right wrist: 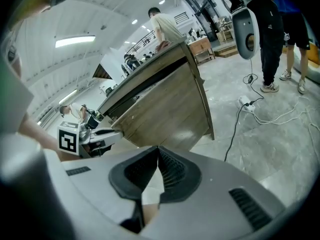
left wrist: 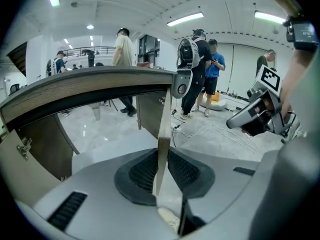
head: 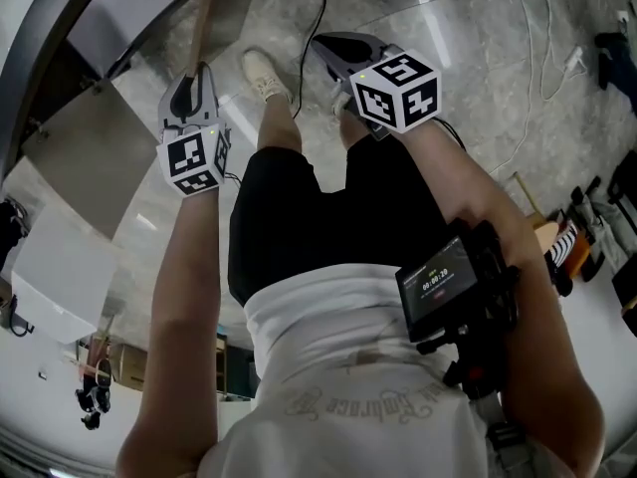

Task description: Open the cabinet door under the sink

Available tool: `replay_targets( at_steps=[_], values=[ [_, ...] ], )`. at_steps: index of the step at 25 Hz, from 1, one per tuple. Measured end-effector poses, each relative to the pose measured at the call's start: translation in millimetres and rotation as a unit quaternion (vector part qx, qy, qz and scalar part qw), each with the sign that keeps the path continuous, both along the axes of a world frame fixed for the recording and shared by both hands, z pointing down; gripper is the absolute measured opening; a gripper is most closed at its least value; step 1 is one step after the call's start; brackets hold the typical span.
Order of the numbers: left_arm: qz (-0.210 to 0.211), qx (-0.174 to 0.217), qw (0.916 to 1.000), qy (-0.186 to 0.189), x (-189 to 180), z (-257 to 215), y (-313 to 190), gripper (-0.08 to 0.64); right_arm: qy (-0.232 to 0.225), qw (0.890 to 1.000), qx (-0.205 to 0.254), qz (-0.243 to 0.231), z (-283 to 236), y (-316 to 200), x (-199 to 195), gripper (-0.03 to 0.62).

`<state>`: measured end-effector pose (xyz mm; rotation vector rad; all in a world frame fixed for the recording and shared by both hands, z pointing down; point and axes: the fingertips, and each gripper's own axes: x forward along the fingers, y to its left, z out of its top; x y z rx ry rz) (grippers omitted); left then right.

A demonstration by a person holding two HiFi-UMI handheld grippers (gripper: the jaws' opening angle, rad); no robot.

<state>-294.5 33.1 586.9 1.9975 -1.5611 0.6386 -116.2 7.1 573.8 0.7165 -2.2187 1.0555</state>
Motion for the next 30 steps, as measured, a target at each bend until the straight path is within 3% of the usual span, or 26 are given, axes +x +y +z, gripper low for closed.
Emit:
replay_targets(
  at_steps=[14, 20, 24, 30],
  values=[
    [-0.052, -0.043, 0.9976, 0.017, 67.7, -2.2, 35.3, 0.074, 0.004, 1.000, 0.000, 0.000, 5.1, 5.5, 10.2, 0.014],
    [-0.074, -0.072, 0.9946, 0.015, 142.3, -3.9, 19.9, 0.076, -0.002, 1.000, -0.001, 0.013, 3.0, -12.3, 84.5, 0.014],
    [-0.073, -0.082, 0.9938, 0.017, 164.3, -1.2, 14.2, 0.081, -0.002, 1.000, -0.002, 0.029, 5.8, -10.3, 98.1, 0.014],
    [-0.089, -0.085, 0.9911, 0.050, 220.6, -3.0, 0.0, 0.094, -0.007, 0.998, 0.001, 0.056, -0.7, -14.7, 148.9, 0.014]
  ],
)
